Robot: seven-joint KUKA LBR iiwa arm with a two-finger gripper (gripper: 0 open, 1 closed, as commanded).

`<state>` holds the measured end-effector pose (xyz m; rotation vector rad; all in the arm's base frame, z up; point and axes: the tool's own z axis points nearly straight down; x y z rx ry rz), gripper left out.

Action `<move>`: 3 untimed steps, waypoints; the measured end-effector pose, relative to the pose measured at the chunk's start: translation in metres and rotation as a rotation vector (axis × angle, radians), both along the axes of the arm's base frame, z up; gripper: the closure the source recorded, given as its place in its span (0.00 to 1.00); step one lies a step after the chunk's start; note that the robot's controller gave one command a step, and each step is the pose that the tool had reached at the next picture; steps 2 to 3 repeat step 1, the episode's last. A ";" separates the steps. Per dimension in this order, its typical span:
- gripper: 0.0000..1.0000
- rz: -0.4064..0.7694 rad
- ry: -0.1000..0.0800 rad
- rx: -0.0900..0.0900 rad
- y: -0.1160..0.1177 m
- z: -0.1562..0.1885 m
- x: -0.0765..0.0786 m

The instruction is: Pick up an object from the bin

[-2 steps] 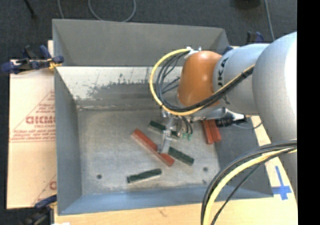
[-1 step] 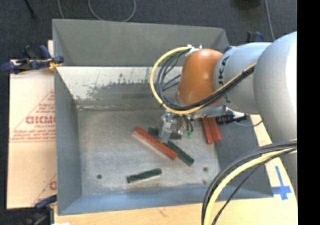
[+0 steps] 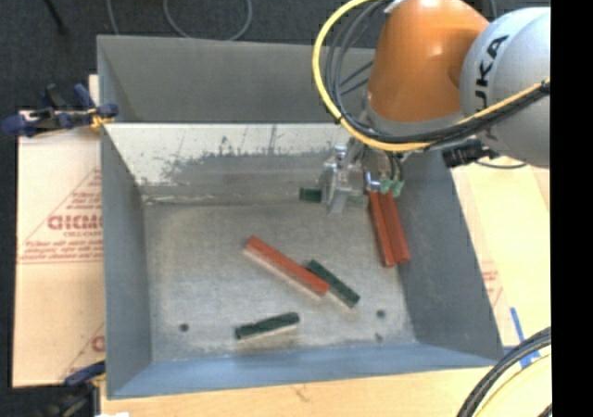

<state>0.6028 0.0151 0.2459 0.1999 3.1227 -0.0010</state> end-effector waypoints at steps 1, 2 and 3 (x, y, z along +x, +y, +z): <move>1.00 0.798 0.006 -0.007 -0.022 0.045 -0.038; 1.00 0.798 0.006 -0.007 -0.022 0.045 -0.038; 1.00 0.798 0.006 -0.007 -0.022 0.045 -0.038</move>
Offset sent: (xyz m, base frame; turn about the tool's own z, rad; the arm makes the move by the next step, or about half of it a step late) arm -0.0396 -0.0207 0.0439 -0.7996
